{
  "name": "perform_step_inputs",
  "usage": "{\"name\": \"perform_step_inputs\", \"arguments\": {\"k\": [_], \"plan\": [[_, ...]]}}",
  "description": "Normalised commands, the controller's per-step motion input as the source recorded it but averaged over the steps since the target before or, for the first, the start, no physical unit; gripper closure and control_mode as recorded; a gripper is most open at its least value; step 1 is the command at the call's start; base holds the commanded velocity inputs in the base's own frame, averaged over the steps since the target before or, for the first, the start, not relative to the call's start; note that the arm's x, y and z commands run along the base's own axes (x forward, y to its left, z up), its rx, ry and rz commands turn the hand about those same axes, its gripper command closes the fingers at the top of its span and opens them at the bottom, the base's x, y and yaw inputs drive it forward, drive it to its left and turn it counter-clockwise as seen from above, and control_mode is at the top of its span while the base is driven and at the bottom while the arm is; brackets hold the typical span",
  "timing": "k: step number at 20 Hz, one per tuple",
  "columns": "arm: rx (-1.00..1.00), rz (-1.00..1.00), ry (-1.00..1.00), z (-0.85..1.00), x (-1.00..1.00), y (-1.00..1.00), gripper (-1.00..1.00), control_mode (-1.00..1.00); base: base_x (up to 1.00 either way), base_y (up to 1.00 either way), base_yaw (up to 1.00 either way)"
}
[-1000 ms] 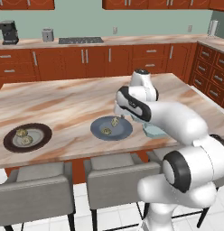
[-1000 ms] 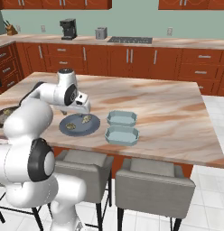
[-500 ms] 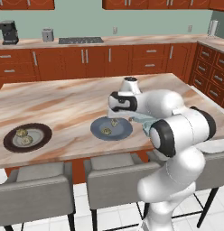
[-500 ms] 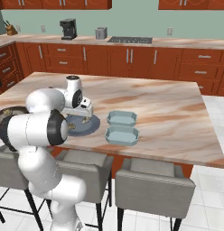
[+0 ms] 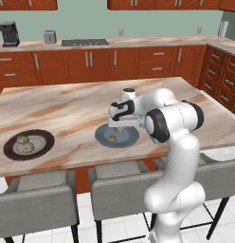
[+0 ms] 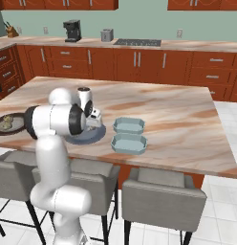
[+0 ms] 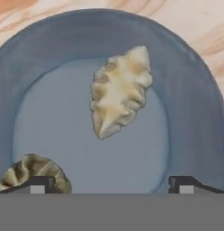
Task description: Place two dumplings into each of the tupperware containers and then place the containers in the fridge.
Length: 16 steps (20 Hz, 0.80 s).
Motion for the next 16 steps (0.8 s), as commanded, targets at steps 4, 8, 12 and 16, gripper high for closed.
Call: {"name": "perform_step_inputs", "arguments": {"k": [4,8,12,16], "plan": [[0.00,0.00,0.00,-0.47,0.69,0.09,-1.00,-1.00,0.00,0.00,0.00],[0.00,0.00,0.00,-0.34,0.71,0.13,-1.00,-1.00,0.00,0.00,0.00],[0.00,0.00,0.00,-0.29,0.58,0.02,1.00,-1.00,0.00,0.00,0.00],[0.00,-0.06,0.00,-0.32,0.03,-0.07,1.00,-1.00,0.00,0.00,0.00]]}}
